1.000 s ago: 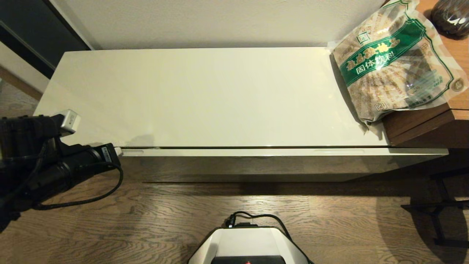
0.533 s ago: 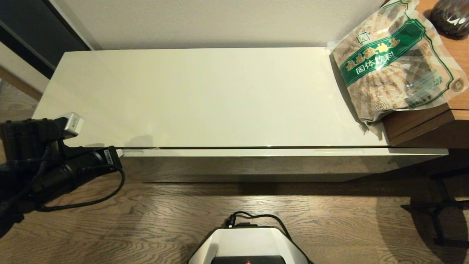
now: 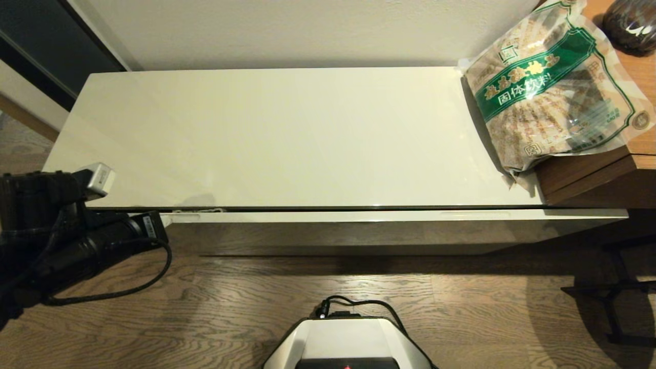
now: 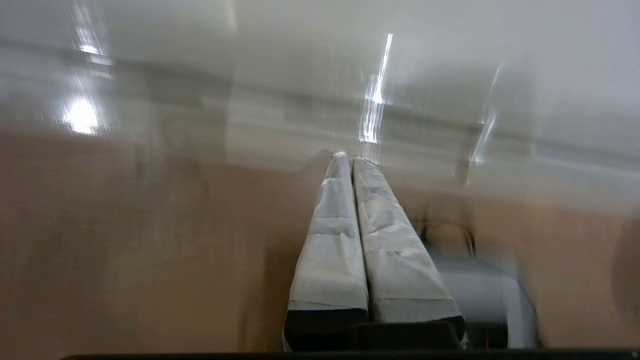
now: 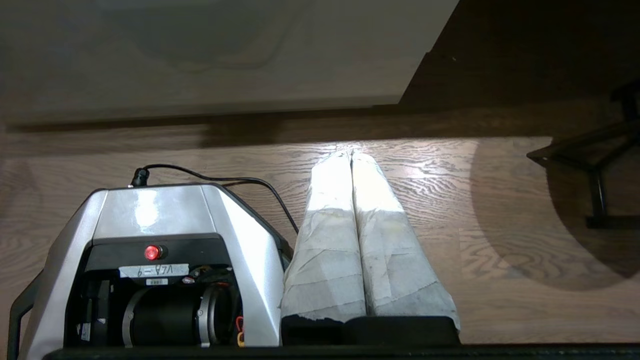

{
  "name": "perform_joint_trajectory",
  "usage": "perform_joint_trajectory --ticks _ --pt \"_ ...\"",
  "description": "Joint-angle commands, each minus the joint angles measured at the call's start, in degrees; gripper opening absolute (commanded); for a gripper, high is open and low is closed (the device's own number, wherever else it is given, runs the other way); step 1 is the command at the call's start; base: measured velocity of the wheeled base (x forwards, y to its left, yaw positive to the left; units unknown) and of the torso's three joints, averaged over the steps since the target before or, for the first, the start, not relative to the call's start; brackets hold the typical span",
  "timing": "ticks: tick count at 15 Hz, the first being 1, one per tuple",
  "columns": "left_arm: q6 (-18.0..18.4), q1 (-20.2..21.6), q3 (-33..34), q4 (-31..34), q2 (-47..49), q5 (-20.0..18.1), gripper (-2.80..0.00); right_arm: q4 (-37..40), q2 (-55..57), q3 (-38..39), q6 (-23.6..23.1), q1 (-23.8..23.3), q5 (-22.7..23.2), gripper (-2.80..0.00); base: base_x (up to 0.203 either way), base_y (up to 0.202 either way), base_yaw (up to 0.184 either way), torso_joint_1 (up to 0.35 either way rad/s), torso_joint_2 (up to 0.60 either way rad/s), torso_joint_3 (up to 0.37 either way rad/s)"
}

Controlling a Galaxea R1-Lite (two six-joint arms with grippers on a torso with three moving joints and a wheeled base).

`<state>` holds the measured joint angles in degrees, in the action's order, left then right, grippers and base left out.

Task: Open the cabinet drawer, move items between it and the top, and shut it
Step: Open the drawer

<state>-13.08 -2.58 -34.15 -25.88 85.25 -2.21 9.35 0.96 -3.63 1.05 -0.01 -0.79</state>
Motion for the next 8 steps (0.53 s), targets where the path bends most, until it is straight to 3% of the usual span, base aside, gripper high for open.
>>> perform_joint_trajectory --ticks 1,4,8 --pt "-0.02 0.04 0.22 3.31 -1.79 -0.18 -2.8 0.05 0.09 -0.06 0.01 0.01 0.0 -2.8 0.0 0.0 0.0 0.0 0.0 0.0" --pt "0.07 0.04 0.23 10.83 -3.7 -0.25 -2.8 0.05 0.09 0.03 0.01 0.01 0.0 -2.8 0.0 0.0 0.0 0.0 0.0 0.0" --pt "-1.06 0.19 -0.43 16.14 -9.09 -1.03 -2.8 0.05 0.09 0.03 0.01 0.01 0.0 -2.8 0.0 0.0 0.0 0.0 0.0 0.0"
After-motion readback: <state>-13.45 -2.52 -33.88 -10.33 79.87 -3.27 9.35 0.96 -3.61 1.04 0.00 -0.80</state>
